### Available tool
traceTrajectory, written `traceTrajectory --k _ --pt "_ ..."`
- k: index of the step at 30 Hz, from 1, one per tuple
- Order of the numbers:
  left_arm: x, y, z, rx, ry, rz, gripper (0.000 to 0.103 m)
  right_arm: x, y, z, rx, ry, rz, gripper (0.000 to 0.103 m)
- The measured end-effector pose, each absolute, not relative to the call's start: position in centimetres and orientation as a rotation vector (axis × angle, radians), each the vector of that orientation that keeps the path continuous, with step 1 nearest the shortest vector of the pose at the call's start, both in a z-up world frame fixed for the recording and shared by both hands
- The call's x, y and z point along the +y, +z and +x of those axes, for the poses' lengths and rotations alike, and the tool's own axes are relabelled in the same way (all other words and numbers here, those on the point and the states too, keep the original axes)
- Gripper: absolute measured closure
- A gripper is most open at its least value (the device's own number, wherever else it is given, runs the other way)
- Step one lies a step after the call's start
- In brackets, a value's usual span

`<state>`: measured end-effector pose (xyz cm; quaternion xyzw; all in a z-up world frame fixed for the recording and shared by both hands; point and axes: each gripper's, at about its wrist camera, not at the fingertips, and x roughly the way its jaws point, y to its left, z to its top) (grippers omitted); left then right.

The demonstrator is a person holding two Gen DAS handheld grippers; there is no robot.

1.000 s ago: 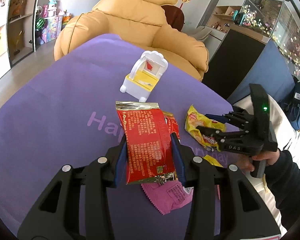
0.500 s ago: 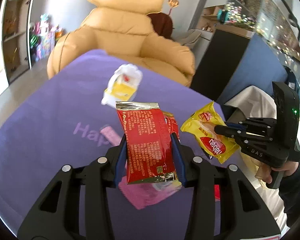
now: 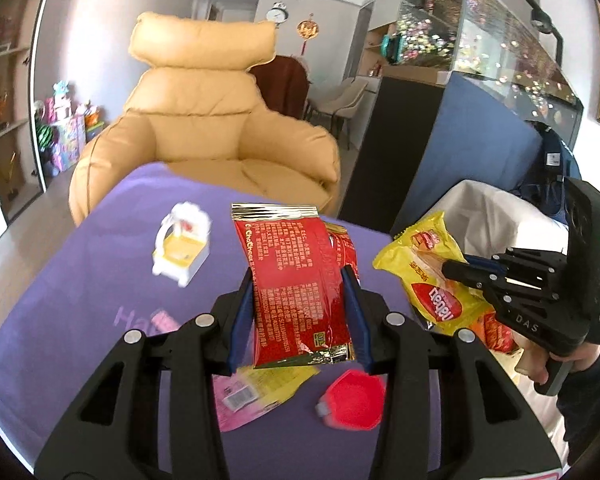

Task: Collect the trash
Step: 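Carry the red wrapper and Nabati packet over the bin and open both tools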

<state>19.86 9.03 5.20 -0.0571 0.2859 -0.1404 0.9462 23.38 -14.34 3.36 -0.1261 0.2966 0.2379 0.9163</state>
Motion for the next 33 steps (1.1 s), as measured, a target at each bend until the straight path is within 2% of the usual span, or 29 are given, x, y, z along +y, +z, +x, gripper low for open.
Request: traceTrajectory --k 7,14,33 --pt "3.4 7.8 20.2 0.541 -0.365 -0.059 0.064 -20.3 5.5 21.5 0.547 0.388 -0.192 0.093" --pt "-4.2 7.1 21.0 0.57 -0.499 -0.026 0.064 -27.7 5.5 20.2 0.546 0.256 -0.137 0.093" --pt "-20.9 -3.0 24.7 0.852 -0.83 -0.051 0.063 -40.7 0.5 18.0 0.64 -0.012 -0.047 0.093"
